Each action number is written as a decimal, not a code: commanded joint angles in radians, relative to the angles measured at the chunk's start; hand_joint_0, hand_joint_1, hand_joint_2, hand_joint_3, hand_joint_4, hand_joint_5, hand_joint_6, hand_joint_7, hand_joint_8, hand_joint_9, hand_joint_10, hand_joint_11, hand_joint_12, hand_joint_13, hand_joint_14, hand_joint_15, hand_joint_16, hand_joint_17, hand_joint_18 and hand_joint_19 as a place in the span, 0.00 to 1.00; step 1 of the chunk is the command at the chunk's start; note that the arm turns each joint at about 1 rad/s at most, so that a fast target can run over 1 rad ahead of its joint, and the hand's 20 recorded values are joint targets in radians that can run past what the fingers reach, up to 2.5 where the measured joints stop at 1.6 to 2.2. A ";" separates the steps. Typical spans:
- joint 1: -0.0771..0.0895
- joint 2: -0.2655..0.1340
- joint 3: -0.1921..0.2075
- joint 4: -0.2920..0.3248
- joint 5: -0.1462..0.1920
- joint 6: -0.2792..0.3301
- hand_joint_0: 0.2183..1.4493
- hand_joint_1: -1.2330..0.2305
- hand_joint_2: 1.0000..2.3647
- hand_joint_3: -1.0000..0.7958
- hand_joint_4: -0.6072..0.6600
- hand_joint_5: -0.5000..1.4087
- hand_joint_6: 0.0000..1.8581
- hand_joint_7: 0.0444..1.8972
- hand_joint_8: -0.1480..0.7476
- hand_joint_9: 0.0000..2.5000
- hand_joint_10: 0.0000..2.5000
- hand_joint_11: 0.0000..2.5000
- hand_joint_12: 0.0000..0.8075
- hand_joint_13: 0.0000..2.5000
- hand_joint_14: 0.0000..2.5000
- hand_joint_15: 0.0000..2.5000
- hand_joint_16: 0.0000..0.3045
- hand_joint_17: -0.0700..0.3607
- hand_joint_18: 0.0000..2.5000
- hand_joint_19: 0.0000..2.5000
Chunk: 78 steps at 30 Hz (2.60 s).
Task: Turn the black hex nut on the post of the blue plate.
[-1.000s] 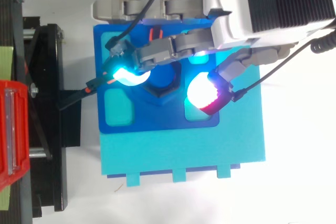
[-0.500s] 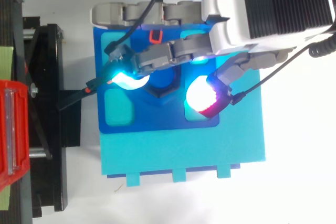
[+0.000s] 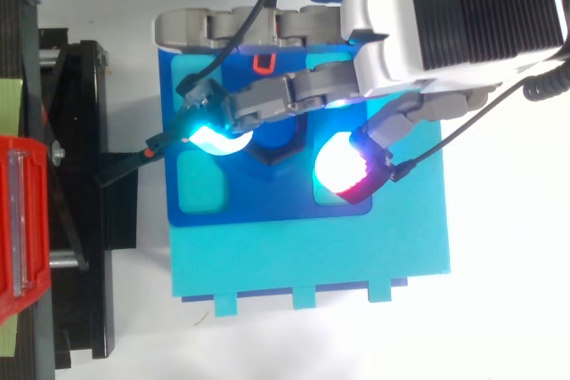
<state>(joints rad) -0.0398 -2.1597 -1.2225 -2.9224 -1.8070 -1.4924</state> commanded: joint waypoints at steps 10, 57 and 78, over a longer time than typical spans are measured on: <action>0.000 -0.034 0.000 0.042 -0.005 0.008 0.20 0.34 0.00 0.28 0.43 0.10 0.27 0.38 0.26 0.00 0.00 0.00 0.34 0.00 0.00 0.00 0.13 0.37 0.00 0.05; -0.015 -0.037 0.000 0.031 -0.009 0.009 0.20 0.35 0.00 0.28 0.44 0.10 0.27 0.38 0.26 0.00 0.00 0.00 0.35 0.00 0.00 0.01 0.13 0.37 0.00 0.05; -0.018 -0.037 -0.002 0.023 -0.006 -0.008 0.20 0.37 0.00 0.28 0.44 0.10 0.27 0.39 0.26 0.00 0.00 0.00 0.35 0.00 0.00 0.01 0.13 0.37 0.00 0.06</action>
<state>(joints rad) -0.0582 -2.1970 -1.2234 -2.9002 -1.8151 -1.4992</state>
